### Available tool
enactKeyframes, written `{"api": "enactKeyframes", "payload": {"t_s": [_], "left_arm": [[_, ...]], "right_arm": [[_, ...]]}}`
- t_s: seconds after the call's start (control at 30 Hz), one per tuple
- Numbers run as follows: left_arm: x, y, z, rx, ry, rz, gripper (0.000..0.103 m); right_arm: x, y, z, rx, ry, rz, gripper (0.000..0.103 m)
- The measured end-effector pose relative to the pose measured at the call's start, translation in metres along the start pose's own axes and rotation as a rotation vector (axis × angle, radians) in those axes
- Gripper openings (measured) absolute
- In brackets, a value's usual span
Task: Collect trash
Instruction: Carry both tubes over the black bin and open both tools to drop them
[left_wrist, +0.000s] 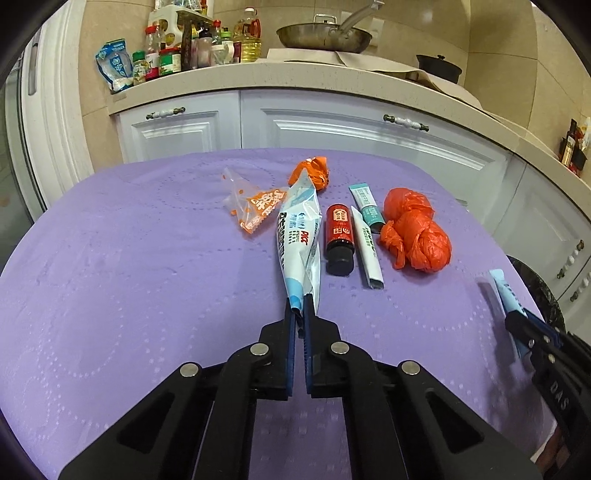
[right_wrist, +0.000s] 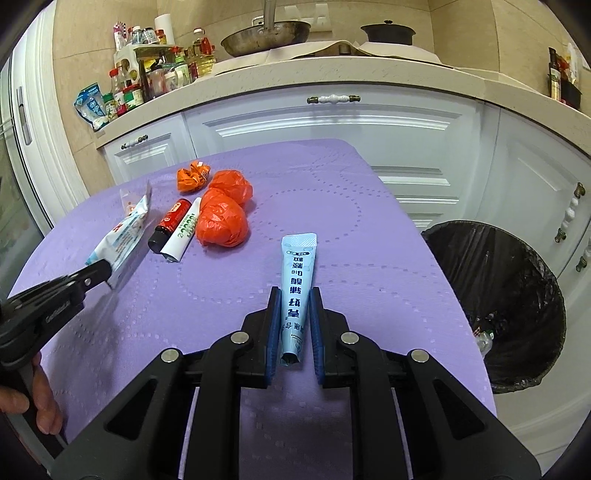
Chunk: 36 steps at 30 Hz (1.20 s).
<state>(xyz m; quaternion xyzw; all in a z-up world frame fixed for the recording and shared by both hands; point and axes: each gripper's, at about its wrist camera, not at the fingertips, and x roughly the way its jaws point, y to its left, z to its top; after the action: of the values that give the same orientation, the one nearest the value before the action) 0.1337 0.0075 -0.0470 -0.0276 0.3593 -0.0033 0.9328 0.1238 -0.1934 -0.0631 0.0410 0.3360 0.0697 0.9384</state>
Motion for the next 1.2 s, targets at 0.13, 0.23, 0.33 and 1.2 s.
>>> {"api": "enactKeyframes", "payload": {"t_s": [0.13, 0.23, 0.33, 1.2], "left_arm": [[-0.013, 0.001, -0.004, 0.0, -0.014, -0.002, 0.003], [-0.025, 0.0, -0.007, 0.012, -0.04, 0.006, 0.003], [-0.034, -0.006, -0.008, 0.025, -0.057, -0.002, 0.003], [-0.054, -0.165, -0.015, 0.26, -0.123, -0.239, 0.003]], "right_arm": [[-0.007, -0.004, 0.0, 0.007, -0.02, -0.004, 0.015], [-0.014, -0.007, 0.001, 0.013, -0.039, -0.01, 0.015], [-0.022, -0.014, 0.001, 0.02, -0.057, -0.017, 0.015], [-0.086, -0.15, -0.005, 0.165, -0.179, -0.232, 0.015]]}}
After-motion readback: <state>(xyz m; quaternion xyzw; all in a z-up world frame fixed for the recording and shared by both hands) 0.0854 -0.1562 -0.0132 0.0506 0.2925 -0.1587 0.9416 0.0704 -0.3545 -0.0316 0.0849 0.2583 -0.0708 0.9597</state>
